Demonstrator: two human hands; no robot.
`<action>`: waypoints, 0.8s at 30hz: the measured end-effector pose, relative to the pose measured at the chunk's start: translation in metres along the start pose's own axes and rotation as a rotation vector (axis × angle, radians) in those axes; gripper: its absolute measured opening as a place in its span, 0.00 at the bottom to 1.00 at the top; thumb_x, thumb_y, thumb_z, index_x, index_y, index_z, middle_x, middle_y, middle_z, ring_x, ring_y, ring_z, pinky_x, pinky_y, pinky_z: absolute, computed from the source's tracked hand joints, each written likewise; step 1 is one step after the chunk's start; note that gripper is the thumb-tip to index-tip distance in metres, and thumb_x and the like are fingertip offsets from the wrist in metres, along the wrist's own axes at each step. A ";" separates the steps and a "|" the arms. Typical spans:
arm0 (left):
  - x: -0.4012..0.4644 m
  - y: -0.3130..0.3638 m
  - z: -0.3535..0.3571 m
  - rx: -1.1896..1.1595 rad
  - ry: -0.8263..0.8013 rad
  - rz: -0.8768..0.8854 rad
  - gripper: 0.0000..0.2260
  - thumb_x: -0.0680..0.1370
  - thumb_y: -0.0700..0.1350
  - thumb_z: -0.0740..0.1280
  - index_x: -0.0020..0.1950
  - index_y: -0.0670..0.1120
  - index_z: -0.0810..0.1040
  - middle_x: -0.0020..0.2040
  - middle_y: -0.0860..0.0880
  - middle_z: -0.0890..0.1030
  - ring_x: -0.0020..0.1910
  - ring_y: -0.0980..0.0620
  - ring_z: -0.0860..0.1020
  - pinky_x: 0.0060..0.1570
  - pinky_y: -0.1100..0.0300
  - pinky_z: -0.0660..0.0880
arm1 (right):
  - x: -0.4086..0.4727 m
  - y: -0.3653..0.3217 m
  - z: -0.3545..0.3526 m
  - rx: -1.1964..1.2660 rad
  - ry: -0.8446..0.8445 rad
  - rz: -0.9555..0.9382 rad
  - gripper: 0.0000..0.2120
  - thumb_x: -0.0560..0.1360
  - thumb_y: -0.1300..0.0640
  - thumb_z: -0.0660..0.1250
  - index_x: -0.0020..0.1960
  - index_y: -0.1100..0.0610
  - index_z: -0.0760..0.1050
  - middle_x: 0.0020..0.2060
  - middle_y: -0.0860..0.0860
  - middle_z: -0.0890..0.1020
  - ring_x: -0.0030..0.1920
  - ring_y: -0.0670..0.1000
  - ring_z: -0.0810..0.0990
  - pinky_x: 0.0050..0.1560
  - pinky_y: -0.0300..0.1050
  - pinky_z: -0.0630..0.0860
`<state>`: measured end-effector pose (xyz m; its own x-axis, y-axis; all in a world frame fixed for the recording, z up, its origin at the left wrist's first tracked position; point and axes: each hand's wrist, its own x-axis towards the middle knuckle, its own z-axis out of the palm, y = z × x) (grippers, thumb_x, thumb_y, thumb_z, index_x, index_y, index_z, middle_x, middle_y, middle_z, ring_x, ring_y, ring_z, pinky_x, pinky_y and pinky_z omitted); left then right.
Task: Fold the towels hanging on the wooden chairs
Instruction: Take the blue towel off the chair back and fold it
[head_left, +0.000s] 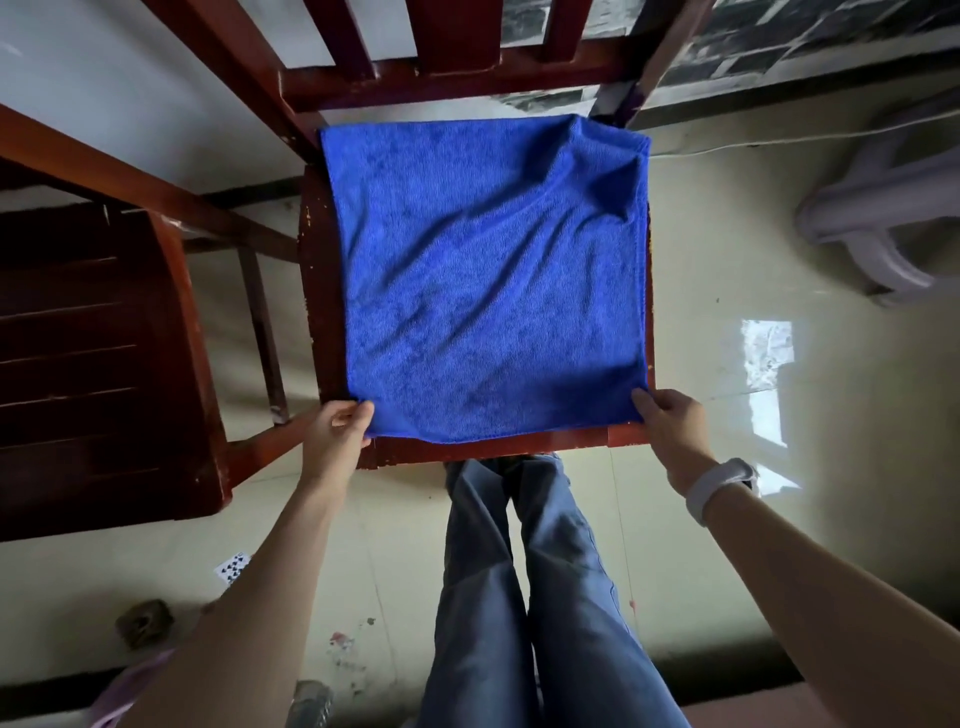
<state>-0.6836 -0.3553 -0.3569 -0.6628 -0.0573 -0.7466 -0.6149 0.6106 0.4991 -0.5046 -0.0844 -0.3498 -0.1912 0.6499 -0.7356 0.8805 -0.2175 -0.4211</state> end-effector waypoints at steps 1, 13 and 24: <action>-0.001 0.002 -0.003 -0.049 0.007 -0.004 0.06 0.77 0.42 0.65 0.51 0.41 0.76 0.41 0.48 0.77 0.37 0.53 0.75 0.41 0.61 0.74 | -0.001 0.000 -0.004 0.009 0.011 -0.009 0.16 0.75 0.57 0.63 0.35 0.69 0.72 0.28 0.55 0.70 0.33 0.52 0.66 0.34 0.43 0.63; -0.057 0.083 -0.053 -0.199 0.247 0.090 0.05 0.75 0.45 0.68 0.42 0.44 0.77 0.30 0.50 0.75 0.24 0.60 0.74 0.25 0.65 0.72 | -0.046 -0.073 -0.064 0.162 0.106 -0.072 0.16 0.78 0.52 0.57 0.36 0.61 0.67 0.30 0.56 0.67 0.29 0.53 0.62 0.30 0.43 0.59; -0.152 0.214 -0.122 -0.684 -0.138 0.099 0.06 0.78 0.37 0.60 0.44 0.42 0.74 0.35 0.45 0.71 0.20 0.58 0.70 0.21 0.70 0.67 | -0.130 -0.183 -0.162 0.777 0.033 -0.155 0.13 0.75 0.71 0.56 0.37 0.57 0.69 0.26 0.56 0.68 0.16 0.42 0.68 0.19 0.30 0.63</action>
<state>-0.7666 -0.3128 -0.0831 -0.6972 0.1007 -0.7097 -0.7151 -0.0288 0.6984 -0.5705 -0.0108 -0.0912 -0.2634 0.7332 -0.6270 0.2879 -0.5605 -0.7765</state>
